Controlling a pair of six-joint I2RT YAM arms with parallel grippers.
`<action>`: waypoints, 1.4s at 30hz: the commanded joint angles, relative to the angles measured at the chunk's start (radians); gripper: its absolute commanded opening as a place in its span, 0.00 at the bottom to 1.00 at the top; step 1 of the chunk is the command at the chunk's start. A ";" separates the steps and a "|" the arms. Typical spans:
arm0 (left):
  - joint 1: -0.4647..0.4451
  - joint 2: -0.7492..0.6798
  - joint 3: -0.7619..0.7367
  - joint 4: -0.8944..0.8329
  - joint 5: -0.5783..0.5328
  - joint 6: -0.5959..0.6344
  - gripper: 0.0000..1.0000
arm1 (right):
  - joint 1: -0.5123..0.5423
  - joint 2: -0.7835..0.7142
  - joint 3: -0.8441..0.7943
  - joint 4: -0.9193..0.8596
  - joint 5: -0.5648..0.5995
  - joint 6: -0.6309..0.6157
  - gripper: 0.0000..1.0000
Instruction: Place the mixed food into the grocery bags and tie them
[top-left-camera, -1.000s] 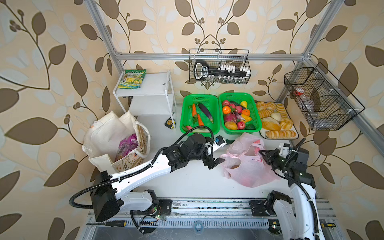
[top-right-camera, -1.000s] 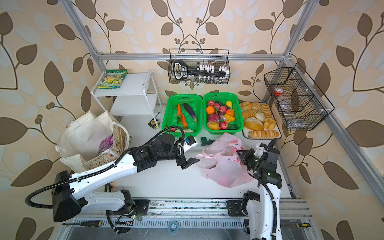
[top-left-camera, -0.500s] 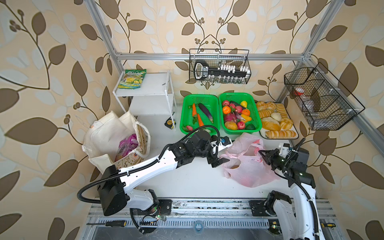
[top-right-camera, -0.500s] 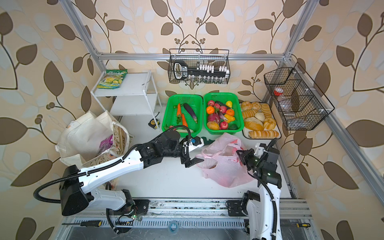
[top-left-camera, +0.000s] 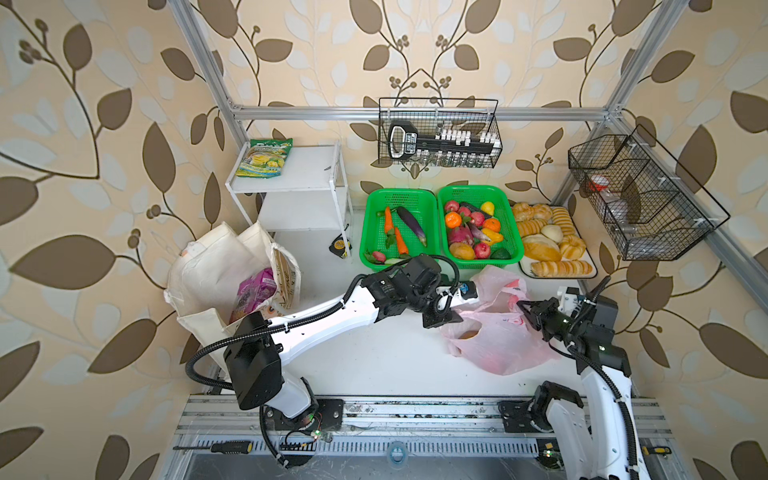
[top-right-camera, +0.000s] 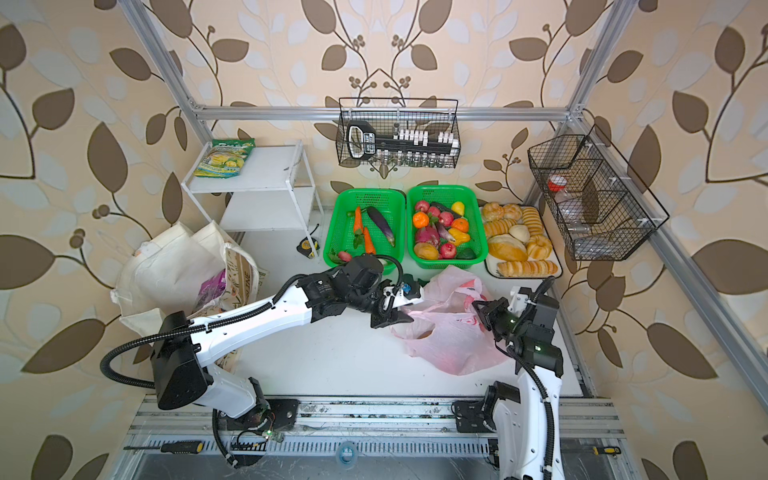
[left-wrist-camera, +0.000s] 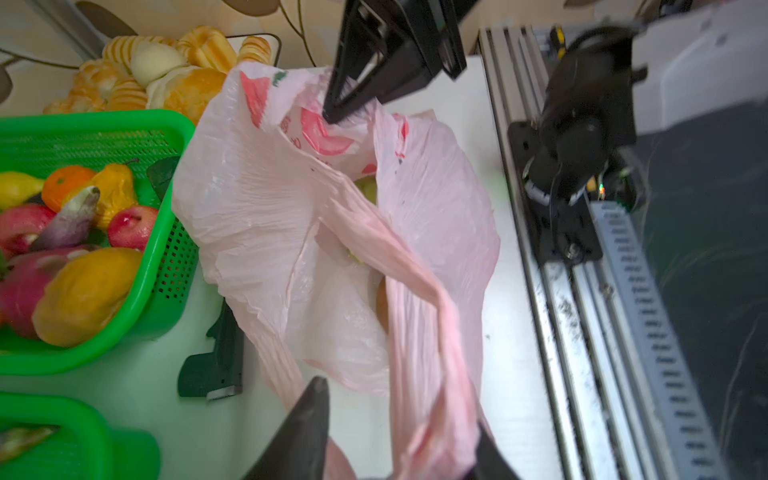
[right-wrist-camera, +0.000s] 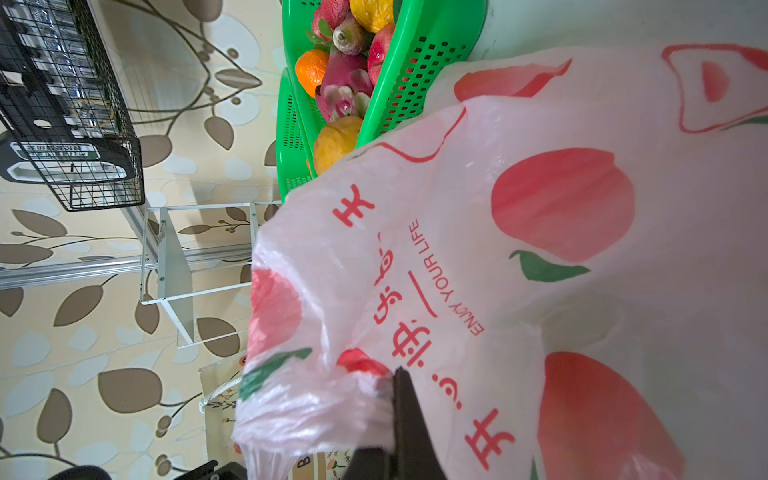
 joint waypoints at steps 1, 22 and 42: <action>-0.011 -0.011 0.060 -0.077 0.059 0.004 0.22 | -0.005 -0.010 0.037 -0.004 -0.014 0.002 0.00; -0.009 -0.285 0.258 -0.191 0.133 -0.805 0.00 | 0.233 0.180 0.379 -0.152 -0.040 -0.267 0.50; 0.153 -0.378 0.326 -0.289 -0.112 -1.149 0.00 | 0.442 0.125 0.545 0.019 -0.005 -0.408 0.76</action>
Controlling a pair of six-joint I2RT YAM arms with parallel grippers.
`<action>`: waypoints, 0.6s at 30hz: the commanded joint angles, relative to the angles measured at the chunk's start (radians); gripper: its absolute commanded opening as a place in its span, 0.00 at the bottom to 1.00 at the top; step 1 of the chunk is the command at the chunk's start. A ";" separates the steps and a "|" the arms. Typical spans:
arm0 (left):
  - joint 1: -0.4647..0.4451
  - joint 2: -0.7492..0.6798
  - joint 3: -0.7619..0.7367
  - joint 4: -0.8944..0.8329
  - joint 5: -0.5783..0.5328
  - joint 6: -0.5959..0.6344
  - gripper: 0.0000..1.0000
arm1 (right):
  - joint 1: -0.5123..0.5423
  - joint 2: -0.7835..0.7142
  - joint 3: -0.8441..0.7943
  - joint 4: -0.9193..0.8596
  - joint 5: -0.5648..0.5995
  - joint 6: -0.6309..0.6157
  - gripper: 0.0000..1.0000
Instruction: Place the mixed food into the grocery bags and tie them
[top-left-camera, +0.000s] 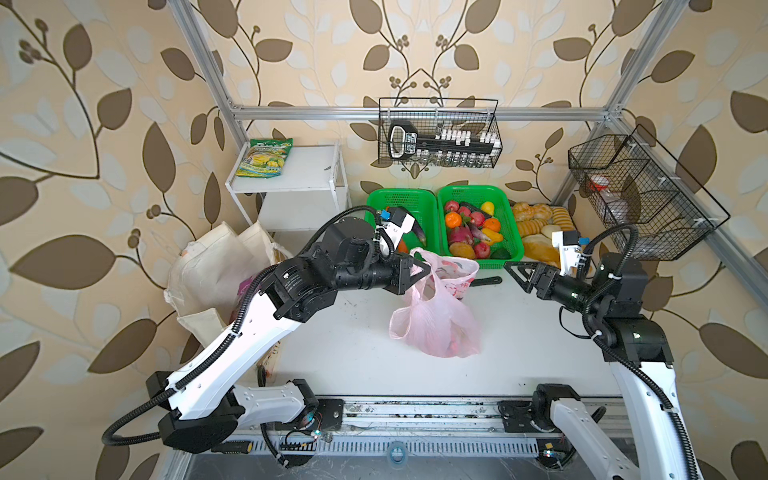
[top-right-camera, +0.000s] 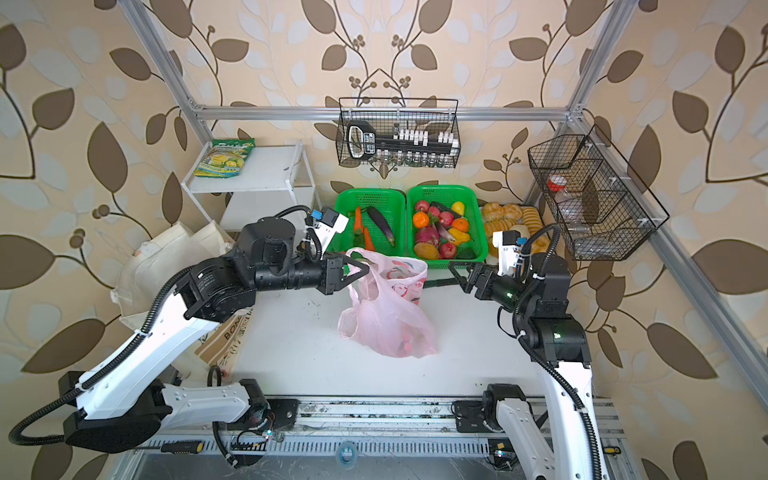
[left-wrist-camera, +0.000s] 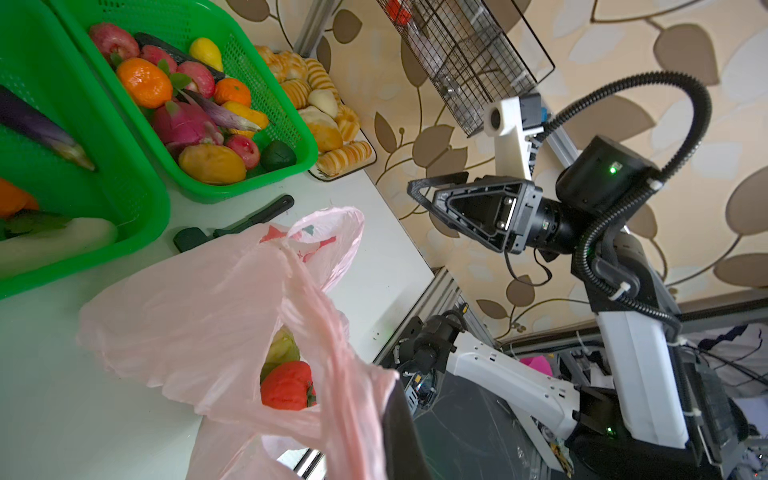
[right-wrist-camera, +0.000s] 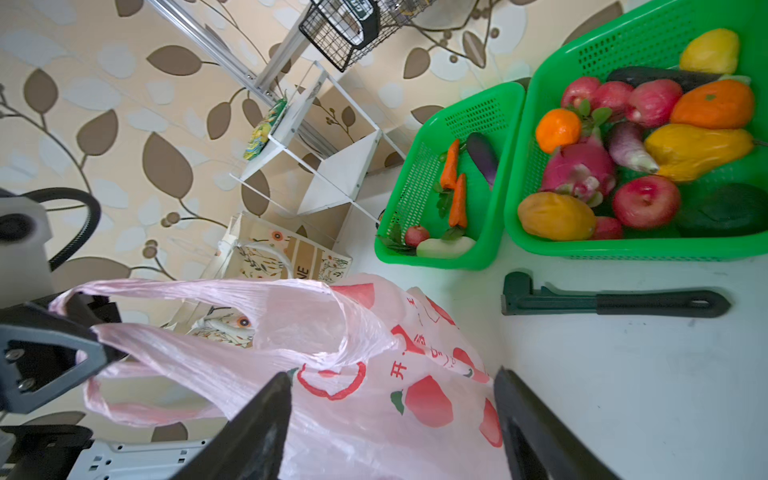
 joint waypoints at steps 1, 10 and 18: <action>0.030 -0.057 -0.009 0.056 -0.013 -0.086 0.00 | 0.154 -0.019 0.018 0.114 0.016 -0.056 0.76; 0.034 -0.028 -0.019 0.163 0.079 -0.149 0.00 | 0.948 -0.065 -0.100 0.402 0.734 -0.543 0.81; 0.034 -0.017 -0.012 0.132 0.066 -0.129 0.00 | 1.131 0.134 -0.100 0.547 0.902 -0.842 0.96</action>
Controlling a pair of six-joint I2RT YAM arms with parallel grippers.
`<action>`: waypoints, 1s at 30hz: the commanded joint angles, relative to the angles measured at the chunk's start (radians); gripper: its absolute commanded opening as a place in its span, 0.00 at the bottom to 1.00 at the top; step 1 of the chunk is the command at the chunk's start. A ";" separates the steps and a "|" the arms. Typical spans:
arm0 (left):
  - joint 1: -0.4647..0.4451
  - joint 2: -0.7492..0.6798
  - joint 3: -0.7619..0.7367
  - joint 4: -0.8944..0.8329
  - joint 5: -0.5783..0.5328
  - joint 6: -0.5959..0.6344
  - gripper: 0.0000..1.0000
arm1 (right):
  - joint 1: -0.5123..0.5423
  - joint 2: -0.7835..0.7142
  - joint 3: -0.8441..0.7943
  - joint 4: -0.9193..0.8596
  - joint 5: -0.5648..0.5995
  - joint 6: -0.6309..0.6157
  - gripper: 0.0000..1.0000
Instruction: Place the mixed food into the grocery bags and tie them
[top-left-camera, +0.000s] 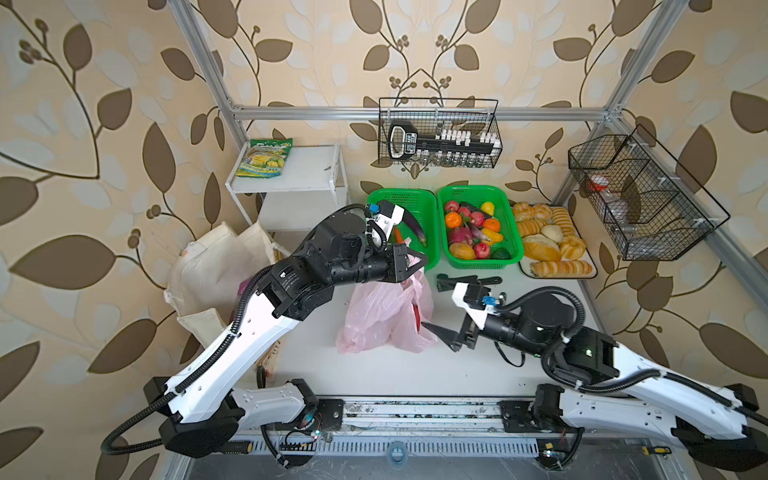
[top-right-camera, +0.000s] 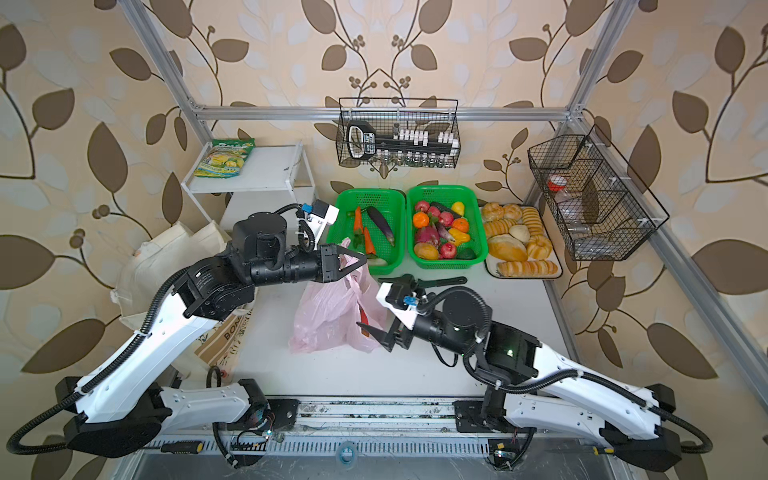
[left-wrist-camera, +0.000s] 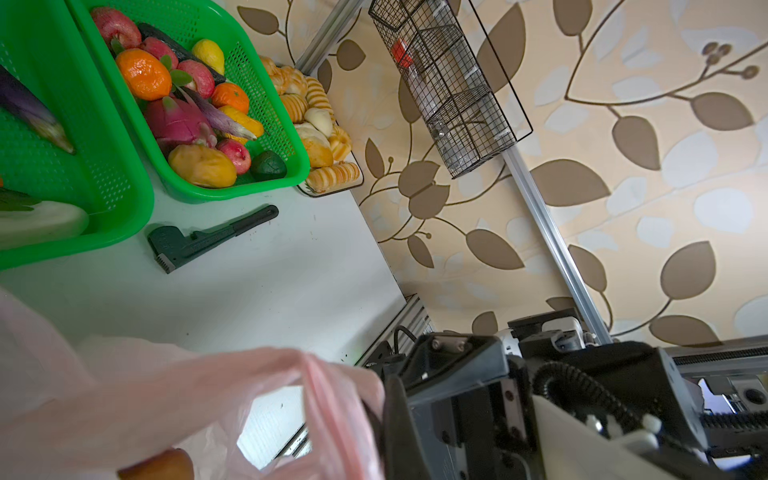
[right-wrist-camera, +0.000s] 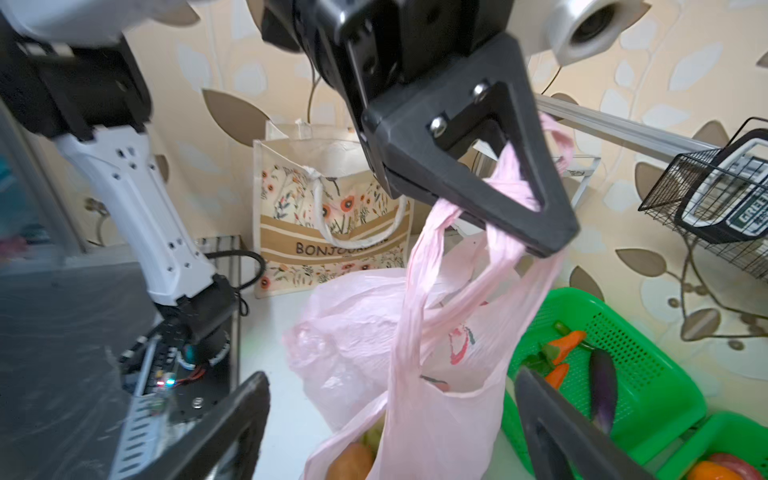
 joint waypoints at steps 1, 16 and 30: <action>0.001 -0.010 0.013 0.041 0.021 0.012 0.00 | -0.028 0.027 -0.021 0.108 0.097 -0.140 0.96; 0.016 0.017 0.055 -0.047 0.219 0.110 0.00 | -0.335 0.161 0.008 0.137 -0.583 -0.012 1.00; 0.072 -0.005 0.060 -0.093 0.183 0.137 0.00 | -0.398 0.170 0.029 0.146 -0.706 0.145 0.02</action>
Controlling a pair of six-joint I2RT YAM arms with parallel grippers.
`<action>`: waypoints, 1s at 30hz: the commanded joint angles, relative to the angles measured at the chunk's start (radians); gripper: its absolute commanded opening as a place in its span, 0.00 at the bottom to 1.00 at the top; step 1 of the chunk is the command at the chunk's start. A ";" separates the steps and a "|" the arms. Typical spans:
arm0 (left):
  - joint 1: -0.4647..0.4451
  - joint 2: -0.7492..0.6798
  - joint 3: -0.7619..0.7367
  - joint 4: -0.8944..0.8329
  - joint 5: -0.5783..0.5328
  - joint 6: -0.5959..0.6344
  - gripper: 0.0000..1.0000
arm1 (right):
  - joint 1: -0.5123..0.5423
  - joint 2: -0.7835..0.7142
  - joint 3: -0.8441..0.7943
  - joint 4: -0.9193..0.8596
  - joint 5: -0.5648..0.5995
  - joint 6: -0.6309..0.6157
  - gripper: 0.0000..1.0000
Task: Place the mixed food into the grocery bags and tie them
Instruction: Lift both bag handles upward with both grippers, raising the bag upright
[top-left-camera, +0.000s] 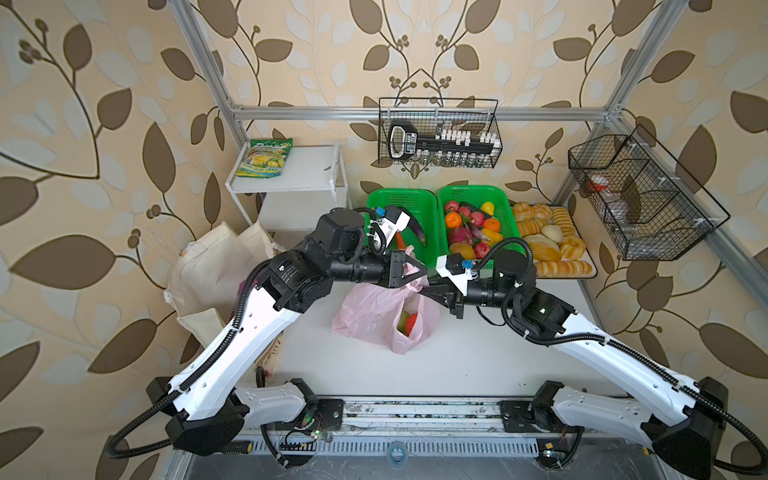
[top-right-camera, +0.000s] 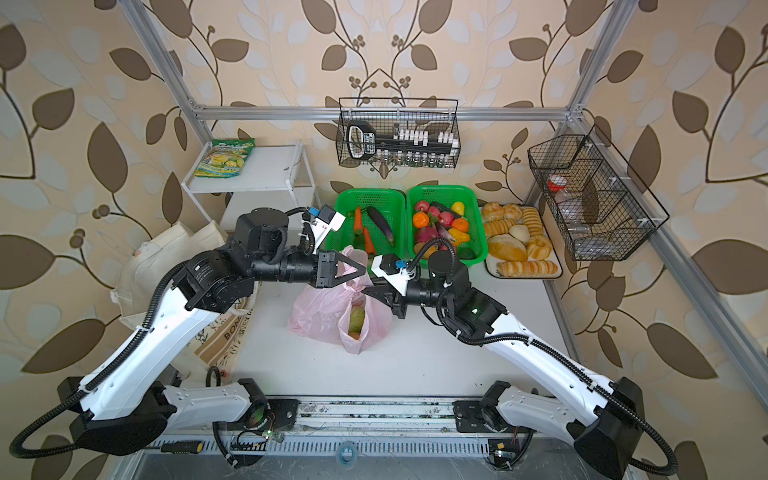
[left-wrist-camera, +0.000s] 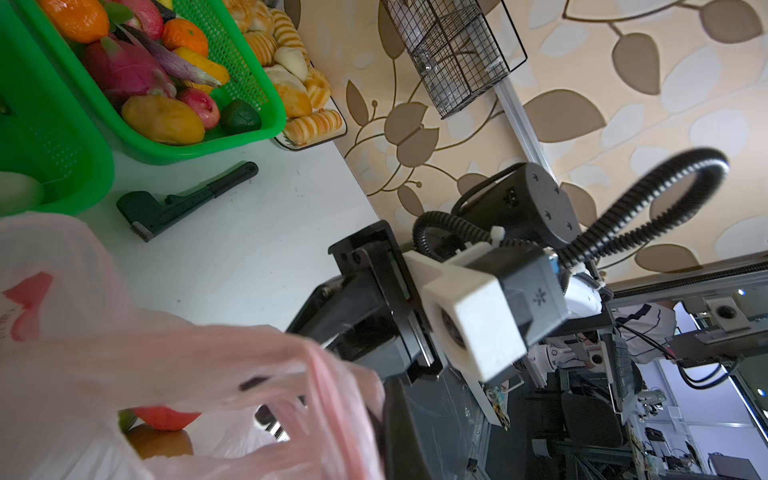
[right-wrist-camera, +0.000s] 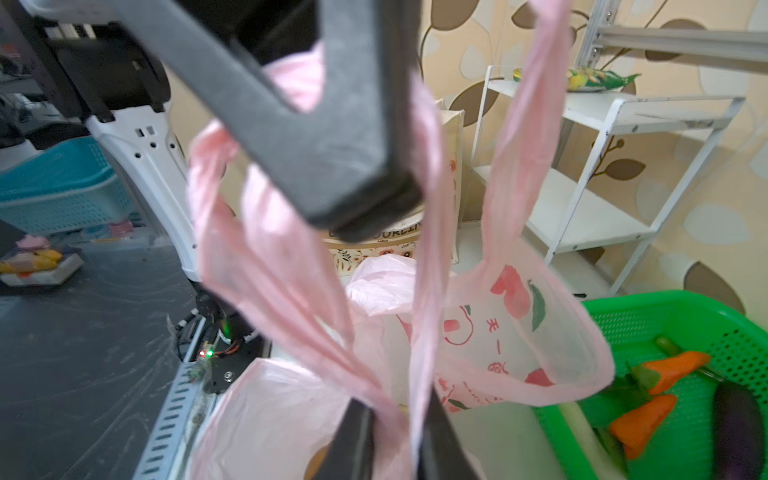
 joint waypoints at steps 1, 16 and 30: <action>0.010 -0.031 0.025 0.028 -0.017 0.020 0.00 | -0.005 -0.035 0.036 -0.009 -0.026 0.064 0.00; 0.047 -0.096 0.055 -0.056 -0.431 0.056 0.96 | -0.195 -0.070 0.140 -0.143 -0.052 0.634 0.00; 0.097 -0.187 -0.134 -0.159 -0.706 0.106 0.76 | -0.183 -0.035 0.153 -0.234 0.044 0.794 0.00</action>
